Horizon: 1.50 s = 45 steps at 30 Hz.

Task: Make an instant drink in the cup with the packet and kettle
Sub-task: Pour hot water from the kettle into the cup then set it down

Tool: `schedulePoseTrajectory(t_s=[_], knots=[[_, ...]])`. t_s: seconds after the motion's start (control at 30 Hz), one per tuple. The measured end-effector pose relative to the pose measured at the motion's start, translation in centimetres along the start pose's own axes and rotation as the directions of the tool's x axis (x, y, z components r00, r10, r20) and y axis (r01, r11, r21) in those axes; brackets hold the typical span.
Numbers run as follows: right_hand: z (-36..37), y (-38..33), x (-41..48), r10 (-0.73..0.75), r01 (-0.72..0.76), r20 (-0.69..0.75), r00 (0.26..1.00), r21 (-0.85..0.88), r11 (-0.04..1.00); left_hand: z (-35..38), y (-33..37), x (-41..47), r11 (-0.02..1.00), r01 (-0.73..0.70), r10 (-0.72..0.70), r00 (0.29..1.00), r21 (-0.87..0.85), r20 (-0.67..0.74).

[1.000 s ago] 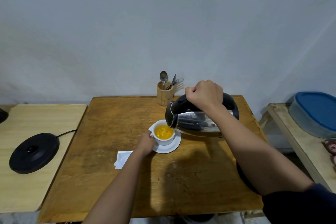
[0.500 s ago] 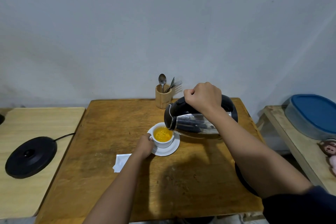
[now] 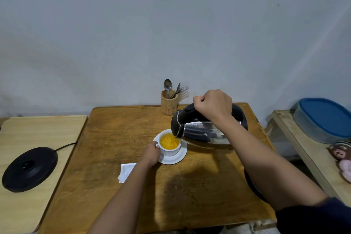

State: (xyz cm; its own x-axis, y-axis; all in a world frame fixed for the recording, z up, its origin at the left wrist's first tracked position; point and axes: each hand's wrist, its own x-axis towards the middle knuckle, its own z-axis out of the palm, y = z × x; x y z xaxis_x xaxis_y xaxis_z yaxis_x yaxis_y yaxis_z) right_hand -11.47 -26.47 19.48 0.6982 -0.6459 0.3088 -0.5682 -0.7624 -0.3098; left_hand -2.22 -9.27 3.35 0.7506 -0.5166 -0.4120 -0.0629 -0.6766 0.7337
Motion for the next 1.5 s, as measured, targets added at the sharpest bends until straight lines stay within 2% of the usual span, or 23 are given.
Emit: schedulePoseTrajectory(t_s=[0.27,0.43,0.57,0.67,0.8,0.83,0.93,0.97,1.07,1.17,1.4,1.5], knots=[[0.1,1.5,-0.7,0.194,-0.184,-0.043,0.980,0.171,0.968,-0.1,0.4,-0.3,1.000,0.000,0.000,1.000,0.025,0.009],[-0.7,4.4,-1.9,0.436,-0.392,-0.030,0.899,0.385,0.835,-0.1,0.3,-0.3,1.000,0.014,-0.014,0.999,0.012,0.031],[-2.2,7.5,-3.4,0.641,-0.551,-0.021,0.767,0.491,0.675,0.3,0.1,-0.1,1.000,0.014,-0.014,1.000,0.022,0.010],[-3.2,10.1,-4.7,0.760,-0.602,-0.047,0.649,0.579,0.550,0.7,0.1,-0.2,1.000,0.006,-0.005,1.000,0.019,-0.020],[-4.3,13.1,-7.0,0.801,-0.607,-0.103,0.590,0.598,0.524,1.2,0.3,-0.3,1.000,0.002,-0.003,0.998,-0.020,-0.057],[-4.6,13.6,-7.7,0.835,-0.613,-0.126,0.536,0.622,0.488,1.3,0.3,-0.3,0.999,-0.001,-0.002,0.998,-0.037,-0.066],[-5.3,15.1,-9.7,0.943,-0.594,-0.125,0.309,0.749,0.294,1.4,0.4,-0.4,0.998,-0.016,0.010,0.996,-0.063,-0.093],[-5.5,15.5,-10.3,0.956,-0.601,-0.134,0.261,0.752,0.270,1.4,0.4,-0.4,0.998,-0.018,0.011,0.995,-0.068,-0.103],[-5.8,16.7,-11.9,0.970,-0.599,-0.145,0.194,0.766,0.234,1.7,0.6,-0.6,0.997,0.004,-0.014,0.990,-0.072,-0.141],[-6.0,16.9,-13.4,0.987,-0.548,-0.148,0.057,0.822,0.154,2.1,0.6,-0.7,0.998,0.021,-0.030,0.984,-0.057,-0.177],[-5.6,18.0,-15.8,0.988,-0.445,-0.084,-0.128,0.895,0.019,2.5,0.4,-0.3,0.998,0.020,-0.031,0.979,-0.054,-0.201],[-5.6,18.5,-16.3,0.986,-0.425,-0.095,-0.138,0.905,0.028,2.6,0.5,-0.5,0.999,0.014,-0.022,0.977,-0.036,-0.214]])
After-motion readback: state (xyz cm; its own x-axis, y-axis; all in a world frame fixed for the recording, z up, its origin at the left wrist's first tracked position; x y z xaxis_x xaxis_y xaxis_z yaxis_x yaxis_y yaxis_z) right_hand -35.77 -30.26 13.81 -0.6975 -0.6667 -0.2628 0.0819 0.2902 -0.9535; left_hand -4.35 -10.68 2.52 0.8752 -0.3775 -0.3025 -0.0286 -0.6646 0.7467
